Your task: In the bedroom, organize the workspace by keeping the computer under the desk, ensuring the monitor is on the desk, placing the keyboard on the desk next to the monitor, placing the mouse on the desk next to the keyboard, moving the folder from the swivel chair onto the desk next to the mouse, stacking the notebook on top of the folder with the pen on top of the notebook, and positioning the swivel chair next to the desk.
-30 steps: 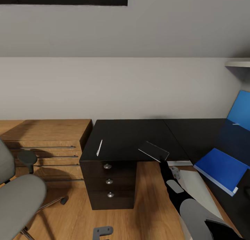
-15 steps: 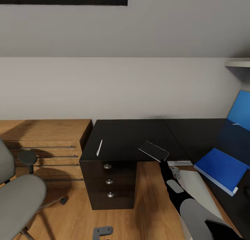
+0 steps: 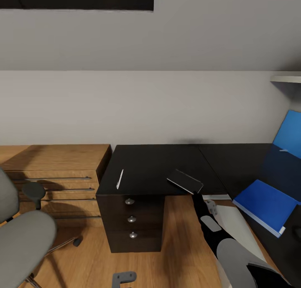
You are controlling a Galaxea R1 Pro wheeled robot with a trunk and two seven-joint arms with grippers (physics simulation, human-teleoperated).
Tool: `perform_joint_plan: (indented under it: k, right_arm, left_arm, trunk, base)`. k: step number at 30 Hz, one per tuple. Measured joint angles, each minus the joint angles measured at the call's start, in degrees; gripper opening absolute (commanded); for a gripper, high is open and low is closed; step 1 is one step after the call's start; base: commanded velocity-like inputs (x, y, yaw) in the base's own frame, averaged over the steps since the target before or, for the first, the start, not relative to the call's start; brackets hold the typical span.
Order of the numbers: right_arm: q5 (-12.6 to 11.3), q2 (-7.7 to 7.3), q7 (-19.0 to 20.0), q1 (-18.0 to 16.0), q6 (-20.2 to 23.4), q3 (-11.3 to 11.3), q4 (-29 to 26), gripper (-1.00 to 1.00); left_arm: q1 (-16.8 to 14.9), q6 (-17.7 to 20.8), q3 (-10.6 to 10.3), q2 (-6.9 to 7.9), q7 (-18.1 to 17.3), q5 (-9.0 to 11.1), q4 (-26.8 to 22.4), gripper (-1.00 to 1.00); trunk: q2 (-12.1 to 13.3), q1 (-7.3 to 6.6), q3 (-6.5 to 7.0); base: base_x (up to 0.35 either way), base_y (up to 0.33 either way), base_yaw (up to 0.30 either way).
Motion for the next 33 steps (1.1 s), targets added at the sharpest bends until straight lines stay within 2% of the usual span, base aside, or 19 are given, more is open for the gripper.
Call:
perform_joint_plan:
  k: [12,14,20,23,26,29,30,31,32,33]
  right_arm:
    - [0.09,0.05,0.34,-0.01,-0.28,-0.04,-0.08,-1.00]
    - [0.17,0.07,1.58,0.01,-0.39,0.01,-0.19,-1.00]
    - [0.21,0.29,3.56,0.10,-1.10,-0.04,-1.41,-1.00]
    - [0.23,0.56,3.54,0.85,-3.59,0.05,-4.58,-1.00]
    - [0.23,1.37,2.54,4.80,-5.23,0.16,-12.75,-1.00]
    - [0.24,1.88,-0.44,8.32,-5.41,0.29,-20.24,-1.00]
    - [0.25,2.34,-3.42,11.68,-5.41,0.26,-27.17,-1.00]
    - [0.31,2.53,-4.57,13.07,-5.39,0.41,-29.91,-1.00]
    - [0.32,2.84,-7.65,16.53,-5.32,0.87,-36.78,-1.00]
    - [0.31,2.91,-8.76,17.72,-5.29,1.25,-39.08,-1.00]
  left_arm:
    - [0.00,0.00,0.00,-0.01,0.00,0.00,0.00,1.00]
    - [0.00,0.00,0.00,-0.01,0.00,0.00,0.15,1.00]
    - [0.00,0.00,0.05,-0.82,0.00,-0.06,2.28,1.00]
    - [0.00,0.01,0.06,-1.05,0.00,-0.08,2.76,1.00]
    - [0.01,-0.02,0.13,-1.13,0.00,-0.13,2.94,1.00]
    - [0.01,-0.06,0.14,-1.15,0.00,-0.16,2.97,1.00]
    - [0.02,-0.06,0.16,-1.15,0.00,-0.18,2.97,1.00]
    - [0.01,-0.07,0.14,-1.15,0.00,-0.18,2.98,1.00]
    - [0.02,-0.07,0.15,-1.15,0.00,-0.19,2.98,1.00]
    - [0.01,-0.08,0.13,-1.15,0.00,-0.18,2.98,1.00]
  trunk:
    - [4.81,-2.64,2.16]
    - [5.62,-3.08,2.52]
    - [5.63,-3.08,2.52]
    - [5.63,-3.08,2.52]
    - [5.63,-3.08,2.52]
    - [5.63,-3.08,2.52]
    - [5.62,-3.09,2.52]
    - [5.63,-3.08,2.52]
    - [5.62,-3.09,2.52]
    - [5.63,-3.08,2.52]
  base:
    - [0.000,0.000,0.000]
    - [0.000,0.000,0.000]
    - [0.000,0.000,0.000]
    - [0.000,0.000,0.000]
    - [0.000,0.000,0.000]
    - [0.000,0.000,0.000]
    - [0.000,0.000,0.000]
    - [0.000,0.000,0.000]
    - [0.000,0.000,0.000]
    - [-0.009,-0.005,0.000]
